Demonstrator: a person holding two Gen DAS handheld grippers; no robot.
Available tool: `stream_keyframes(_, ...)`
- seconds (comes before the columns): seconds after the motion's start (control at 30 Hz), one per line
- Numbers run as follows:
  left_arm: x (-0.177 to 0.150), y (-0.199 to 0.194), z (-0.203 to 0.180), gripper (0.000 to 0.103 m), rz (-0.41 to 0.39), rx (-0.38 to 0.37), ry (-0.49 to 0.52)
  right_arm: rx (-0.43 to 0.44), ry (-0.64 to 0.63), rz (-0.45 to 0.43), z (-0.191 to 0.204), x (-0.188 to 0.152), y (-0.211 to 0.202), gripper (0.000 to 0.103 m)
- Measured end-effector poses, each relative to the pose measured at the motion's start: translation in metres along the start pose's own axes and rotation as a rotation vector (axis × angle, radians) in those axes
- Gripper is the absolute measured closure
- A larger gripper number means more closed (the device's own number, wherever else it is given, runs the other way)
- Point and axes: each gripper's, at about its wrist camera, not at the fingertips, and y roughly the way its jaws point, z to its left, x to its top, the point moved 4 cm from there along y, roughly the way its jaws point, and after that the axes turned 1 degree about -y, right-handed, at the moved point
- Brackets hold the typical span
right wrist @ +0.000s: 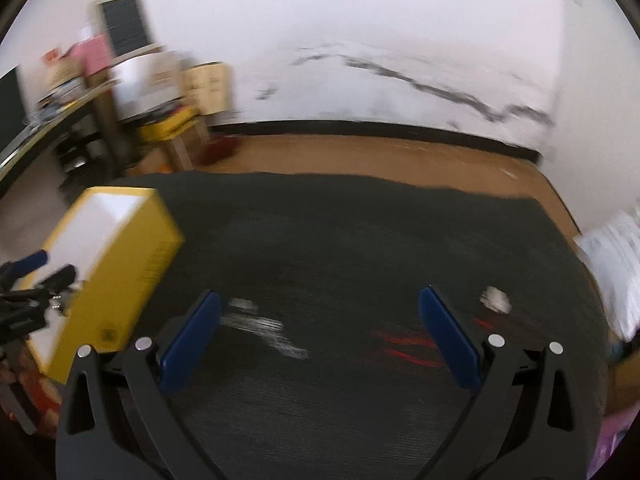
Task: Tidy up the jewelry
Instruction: 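Move both tools back over the remaining jewelry on the mat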
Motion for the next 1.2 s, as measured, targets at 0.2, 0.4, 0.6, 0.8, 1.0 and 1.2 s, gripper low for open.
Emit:
stream_keyframes(0.2,-0.007,0.052,-0.089,0.006,0.081,-0.037,0.122,-0.098,0.074,0.050,-0.093,-0.035,0.019,0.007)
stream_keyframes(0.4,-0.039,0.094,-0.139,0.006,0.143,-0.009,0.209,-0.108,0.061,0.085,-0.127,-0.040,0.046,0.007)
stream_keyframes(0.6,-0.067,0.118,-0.154,0.006,0.142,0.026,0.255,-0.103,0.007,0.133,-0.139,-0.044,0.061,0.007)
stream_keyframes(0.8,-0.061,0.133,-0.149,0.006,0.166,-0.049,0.122,-0.094,0.076,0.154,-0.160,-0.044,0.075,0.007)
stream_keyframes(1.0,-0.058,0.142,-0.154,0.005,0.183,-0.069,0.072,-0.097,0.139,0.178,-0.177,-0.049,0.090,0.007)
stream_keyframes(1.2,-0.064,0.133,-0.158,0.020,0.165,-0.089,0.083,-0.094,0.144,0.174,-0.176,-0.046,0.096,0.007)
